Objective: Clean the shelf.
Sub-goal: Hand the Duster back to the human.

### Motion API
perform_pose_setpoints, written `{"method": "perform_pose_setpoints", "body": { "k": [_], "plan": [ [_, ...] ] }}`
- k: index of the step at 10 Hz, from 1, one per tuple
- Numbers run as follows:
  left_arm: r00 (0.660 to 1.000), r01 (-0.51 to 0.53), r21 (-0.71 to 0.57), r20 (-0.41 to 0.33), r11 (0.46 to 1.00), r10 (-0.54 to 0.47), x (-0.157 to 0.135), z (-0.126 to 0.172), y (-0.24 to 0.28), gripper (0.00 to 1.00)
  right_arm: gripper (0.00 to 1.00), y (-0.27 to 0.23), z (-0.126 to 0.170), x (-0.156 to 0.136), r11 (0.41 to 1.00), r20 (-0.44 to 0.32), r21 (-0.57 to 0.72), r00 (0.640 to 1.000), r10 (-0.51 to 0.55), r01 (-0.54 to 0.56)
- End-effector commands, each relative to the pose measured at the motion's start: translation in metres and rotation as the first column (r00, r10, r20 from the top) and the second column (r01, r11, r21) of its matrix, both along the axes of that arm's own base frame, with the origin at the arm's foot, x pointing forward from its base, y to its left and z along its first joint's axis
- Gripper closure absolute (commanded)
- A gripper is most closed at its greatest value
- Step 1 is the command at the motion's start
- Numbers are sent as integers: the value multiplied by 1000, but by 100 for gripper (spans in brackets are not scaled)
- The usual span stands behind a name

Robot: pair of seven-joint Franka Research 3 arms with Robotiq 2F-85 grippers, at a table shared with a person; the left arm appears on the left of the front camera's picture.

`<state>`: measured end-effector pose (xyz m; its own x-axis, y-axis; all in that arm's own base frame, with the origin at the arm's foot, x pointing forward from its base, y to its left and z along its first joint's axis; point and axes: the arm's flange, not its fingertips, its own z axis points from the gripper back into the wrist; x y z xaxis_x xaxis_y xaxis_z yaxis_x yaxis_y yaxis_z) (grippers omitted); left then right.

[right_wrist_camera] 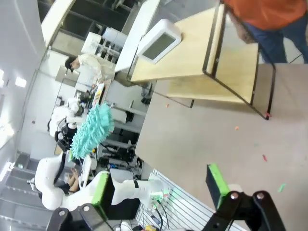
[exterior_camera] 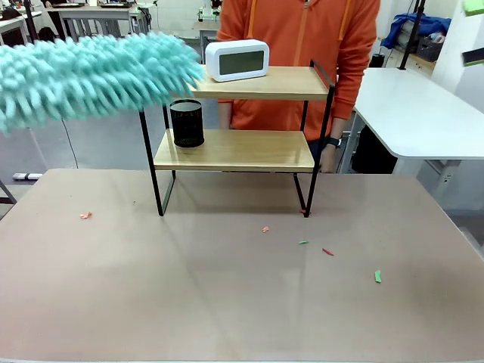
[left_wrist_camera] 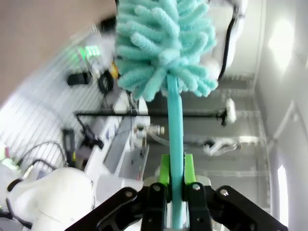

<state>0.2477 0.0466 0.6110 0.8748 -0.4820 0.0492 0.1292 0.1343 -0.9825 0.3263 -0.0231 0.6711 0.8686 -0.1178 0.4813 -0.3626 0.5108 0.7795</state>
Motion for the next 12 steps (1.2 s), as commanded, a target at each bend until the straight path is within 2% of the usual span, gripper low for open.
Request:
{"method": "perform_pose_setpoints", "body": {
  "k": [1, 2, 3, 4, 5, 6, 7, 8, 9, 10, 12],
  "plan": [
    [951, 308, 43, -58, 951, -305, 6, 10, -15, 88, 0, 36, 7, 10, 994, -56, 23, 992, 111, -110],
    [892, 450, 42, -77, 892, -446, 13, 4, -41, 88, 0, 61, 4, 10, 986, -84, 18, 982, 166, -165],
    [811, 582, 27, -88, 812, -578, 24, -2, -63, 88, 0, 86, 0, 6, 969, -101, 44, 964, 247, -243],
    [716, 692, -25, -101, 722, -690, 38, -8, -86, 88, 0, 112, -3, -1, 947, -132, 78, 939, 318, -310],
    [635, 760, -89, -106, 644, -765, 52, -15, -100, 88, 0, 137, -7, -10, 935, -154, 72, 922, 354, -347],
    [595, 786, -140, -91, 602, -799, 59, -16, -106, 88, 0, 156, -14, -20, 919, -171, 56, 903, 393, -389],
    [581, 794, -170, -65, 583, -811, 62, -18, -110, 88, 0, 169, -23, -27, 908, -182, 49, 890, 418, -417],
    [601, 779, -176, -65, 602, -796, 65, -19, -114, 88, 0, 148, -12, -14, 927, -142, 44, 916, 375, -373],
    [616, 770, -158, -72, 619, -785, 64, -21, -115, 88, 0, 148, -12, -14, 927, -142, 44, 916, 375, -373],
    [648, 749, -117, -79, 652, -758, 65, -23, -117, 88, 0, 168, -20, -21, 911, -168, 30, 896, 411, -412],
    [708, 702, -42, -78, 711, -702, 63, -27, -127, 88, 0, 207, -31, -20, 852, -217, 158, 824, 523, -499]
  ]
}}
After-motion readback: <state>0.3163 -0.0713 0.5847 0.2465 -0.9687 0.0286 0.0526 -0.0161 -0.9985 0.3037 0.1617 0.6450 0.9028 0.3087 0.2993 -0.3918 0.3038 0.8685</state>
